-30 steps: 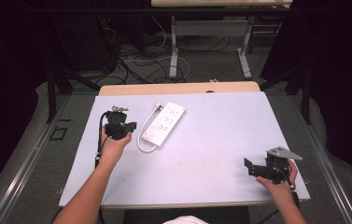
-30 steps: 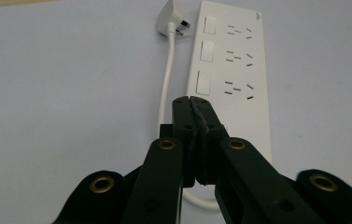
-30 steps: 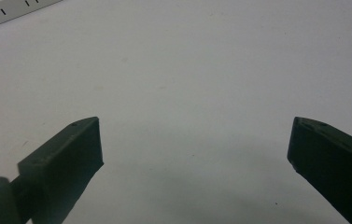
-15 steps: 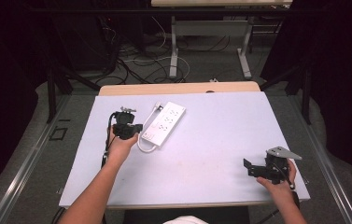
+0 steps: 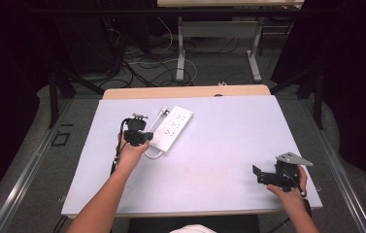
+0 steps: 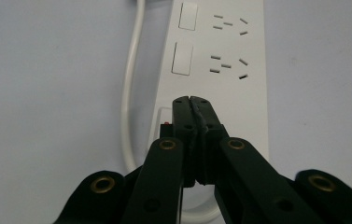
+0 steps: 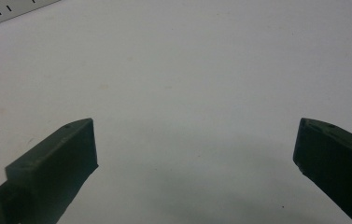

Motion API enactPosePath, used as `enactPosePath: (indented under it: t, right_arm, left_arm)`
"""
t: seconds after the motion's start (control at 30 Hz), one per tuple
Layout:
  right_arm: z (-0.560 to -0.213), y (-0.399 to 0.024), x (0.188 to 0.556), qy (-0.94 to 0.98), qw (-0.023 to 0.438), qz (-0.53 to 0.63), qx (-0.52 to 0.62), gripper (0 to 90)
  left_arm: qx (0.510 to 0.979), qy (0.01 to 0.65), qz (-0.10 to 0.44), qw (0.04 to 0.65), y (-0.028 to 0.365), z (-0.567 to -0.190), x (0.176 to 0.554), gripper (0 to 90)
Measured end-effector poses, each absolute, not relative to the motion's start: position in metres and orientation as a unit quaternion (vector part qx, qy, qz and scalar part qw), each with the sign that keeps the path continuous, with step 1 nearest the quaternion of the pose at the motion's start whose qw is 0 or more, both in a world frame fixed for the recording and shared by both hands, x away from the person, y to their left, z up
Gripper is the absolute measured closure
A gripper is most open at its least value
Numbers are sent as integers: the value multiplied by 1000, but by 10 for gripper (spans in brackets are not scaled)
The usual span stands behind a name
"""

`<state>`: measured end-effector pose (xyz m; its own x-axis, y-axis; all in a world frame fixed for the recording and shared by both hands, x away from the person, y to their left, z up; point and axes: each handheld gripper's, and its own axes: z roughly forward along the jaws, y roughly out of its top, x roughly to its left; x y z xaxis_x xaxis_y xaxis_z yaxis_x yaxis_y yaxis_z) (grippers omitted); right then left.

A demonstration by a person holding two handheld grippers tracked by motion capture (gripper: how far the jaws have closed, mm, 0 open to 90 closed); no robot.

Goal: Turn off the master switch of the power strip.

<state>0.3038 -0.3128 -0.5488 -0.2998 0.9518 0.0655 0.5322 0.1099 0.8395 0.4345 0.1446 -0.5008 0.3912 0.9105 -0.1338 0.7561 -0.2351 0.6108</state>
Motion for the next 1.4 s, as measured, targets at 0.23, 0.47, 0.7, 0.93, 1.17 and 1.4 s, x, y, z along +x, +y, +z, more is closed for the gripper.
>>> enactPosePath:
  t: [0.23,0.47,0.7,0.93,1.17,1.4]
  right_arm:
    - [-549,-313,304,698,259,402,532,0]
    - [-550,-313,304,699,259,402,532,0]
    - [-550,-312,304,698,256,402,535,0]
    - [-550,-312,304,698,257,399,535,0]
    - [-550,-312,304,699,257,399,534,0]
    - [-550,-311,304,701,260,398,532,0]
  left_arm:
    - [782,535,122,297,139,-507,438,900]
    - [785,536,119,286,135,-514,440,900]
    - [786,538,120,281,134,-519,443,900]
    - [787,537,123,278,133,-520,444,900]
    - [787,537,130,273,130,-520,443,900]
    - [794,530,141,263,128,-521,442,900]
